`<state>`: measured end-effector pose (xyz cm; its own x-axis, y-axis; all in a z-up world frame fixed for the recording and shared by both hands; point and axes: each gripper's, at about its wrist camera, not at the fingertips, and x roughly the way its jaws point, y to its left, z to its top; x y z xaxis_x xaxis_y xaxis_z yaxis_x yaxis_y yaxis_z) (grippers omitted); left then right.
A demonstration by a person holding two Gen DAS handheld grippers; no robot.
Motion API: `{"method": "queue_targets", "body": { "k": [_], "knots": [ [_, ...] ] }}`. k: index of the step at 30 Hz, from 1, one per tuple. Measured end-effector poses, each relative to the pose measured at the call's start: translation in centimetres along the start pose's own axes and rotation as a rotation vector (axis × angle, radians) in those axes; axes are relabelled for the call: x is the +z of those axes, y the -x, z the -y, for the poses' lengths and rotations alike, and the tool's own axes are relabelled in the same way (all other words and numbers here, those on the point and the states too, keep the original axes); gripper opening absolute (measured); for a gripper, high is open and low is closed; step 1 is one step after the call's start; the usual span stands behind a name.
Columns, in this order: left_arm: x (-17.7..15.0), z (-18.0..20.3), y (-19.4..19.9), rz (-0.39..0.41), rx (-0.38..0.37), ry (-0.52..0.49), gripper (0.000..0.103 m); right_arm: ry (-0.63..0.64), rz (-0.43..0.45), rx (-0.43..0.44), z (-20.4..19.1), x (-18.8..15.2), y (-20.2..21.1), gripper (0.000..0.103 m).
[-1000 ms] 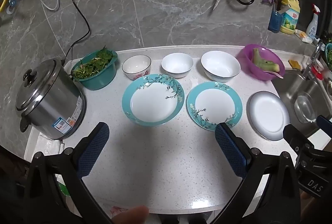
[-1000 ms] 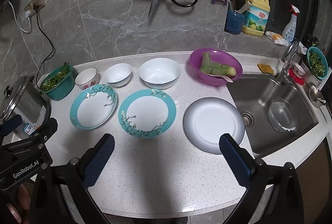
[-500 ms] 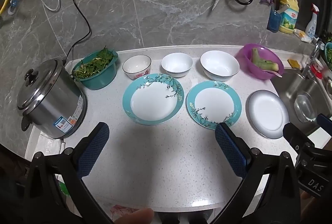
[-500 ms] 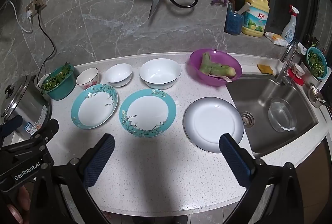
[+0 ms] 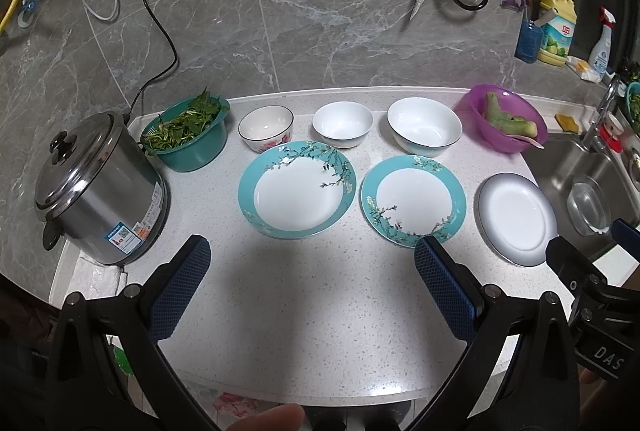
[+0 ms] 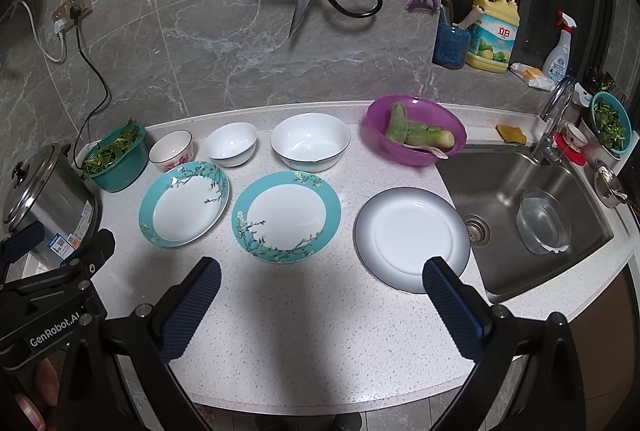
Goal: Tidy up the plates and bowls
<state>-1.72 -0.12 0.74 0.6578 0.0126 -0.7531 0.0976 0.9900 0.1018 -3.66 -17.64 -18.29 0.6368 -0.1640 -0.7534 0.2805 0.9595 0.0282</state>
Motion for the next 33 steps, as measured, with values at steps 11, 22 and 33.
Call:
{"method": "queue_targets", "body": {
  "k": [11, 22, 33],
  "knots": [
    [-0.10, -0.17, 0.07, -0.005, 0.000, 0.000, 0.103, 0.000, 0.001, 0.000, -0.03, -0.05, 0.06, 0.103],
    [-0.09, -0.06, -0.02, -0.005, 0.000, -0.001, 0.103, 0.000, 0.001, 0.001, 0.03, 0.00, -0.16, 0.103],
    [-0.13, -0.03, -0.04, -0.005, 0.001, -0.001, 0.103, 0.000, -0.001, 0.000, -0.13, -0.09, 0.11, 0.103]
  ]
}}
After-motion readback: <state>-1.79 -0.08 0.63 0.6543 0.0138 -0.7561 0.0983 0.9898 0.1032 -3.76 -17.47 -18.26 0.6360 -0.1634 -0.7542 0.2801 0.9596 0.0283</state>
